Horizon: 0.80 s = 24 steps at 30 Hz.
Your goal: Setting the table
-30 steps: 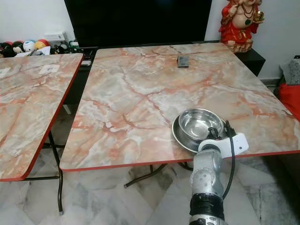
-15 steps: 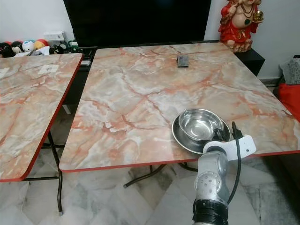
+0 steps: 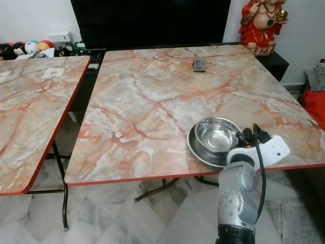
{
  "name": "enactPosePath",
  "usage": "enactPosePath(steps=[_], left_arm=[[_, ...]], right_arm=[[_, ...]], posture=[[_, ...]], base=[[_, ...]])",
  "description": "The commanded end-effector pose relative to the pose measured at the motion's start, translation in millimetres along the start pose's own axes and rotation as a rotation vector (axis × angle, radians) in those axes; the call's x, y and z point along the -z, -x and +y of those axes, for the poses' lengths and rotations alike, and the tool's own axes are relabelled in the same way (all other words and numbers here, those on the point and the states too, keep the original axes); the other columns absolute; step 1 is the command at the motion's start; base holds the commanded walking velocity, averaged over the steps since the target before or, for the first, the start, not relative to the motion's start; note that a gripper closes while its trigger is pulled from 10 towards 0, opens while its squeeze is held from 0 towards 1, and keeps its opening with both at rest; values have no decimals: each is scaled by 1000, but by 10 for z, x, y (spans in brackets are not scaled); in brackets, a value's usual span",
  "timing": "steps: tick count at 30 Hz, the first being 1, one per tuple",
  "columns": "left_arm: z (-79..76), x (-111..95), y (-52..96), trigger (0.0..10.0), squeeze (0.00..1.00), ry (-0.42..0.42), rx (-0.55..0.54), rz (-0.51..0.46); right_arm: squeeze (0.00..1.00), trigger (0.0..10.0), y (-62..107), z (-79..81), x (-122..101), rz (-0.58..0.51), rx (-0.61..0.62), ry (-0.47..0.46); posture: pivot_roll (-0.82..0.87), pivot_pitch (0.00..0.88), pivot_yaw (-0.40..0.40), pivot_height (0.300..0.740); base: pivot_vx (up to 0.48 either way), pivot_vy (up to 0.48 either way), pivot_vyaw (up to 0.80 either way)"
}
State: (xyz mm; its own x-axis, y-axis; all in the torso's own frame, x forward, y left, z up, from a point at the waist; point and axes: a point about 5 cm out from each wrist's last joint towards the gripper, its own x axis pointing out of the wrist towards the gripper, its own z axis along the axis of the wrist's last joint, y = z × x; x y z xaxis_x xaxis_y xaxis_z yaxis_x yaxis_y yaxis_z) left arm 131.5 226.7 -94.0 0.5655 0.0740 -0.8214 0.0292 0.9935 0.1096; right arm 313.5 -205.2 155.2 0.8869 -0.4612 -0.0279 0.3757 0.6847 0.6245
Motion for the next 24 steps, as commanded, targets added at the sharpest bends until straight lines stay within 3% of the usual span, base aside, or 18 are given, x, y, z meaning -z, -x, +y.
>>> enactPosePath(steps=[1,5,14,24], left_arm=[[13,78,22,10000,0,-4,-5,28],[19,84,23,10000,0,-1,-9,31],[84,41,18,10000,0,4,-28,21],[71,-102,-27,10000,0,1,-33,-11]], right_arm=[[0,10000,36,88,-73,-32,-52,33],[0,10000,94,113,-129,-82,-112,199],[0,10000,169,80,96,39,-274,287],[0,10000,212,20,160,7,-313,402]], posture=[[-28,85,11,740],[-33,81,10,740],[-40,52,11,740],[-52,5,15,740]], base=[[0,0,0],[0,0,0],[0,0,0],[0,0,0]])
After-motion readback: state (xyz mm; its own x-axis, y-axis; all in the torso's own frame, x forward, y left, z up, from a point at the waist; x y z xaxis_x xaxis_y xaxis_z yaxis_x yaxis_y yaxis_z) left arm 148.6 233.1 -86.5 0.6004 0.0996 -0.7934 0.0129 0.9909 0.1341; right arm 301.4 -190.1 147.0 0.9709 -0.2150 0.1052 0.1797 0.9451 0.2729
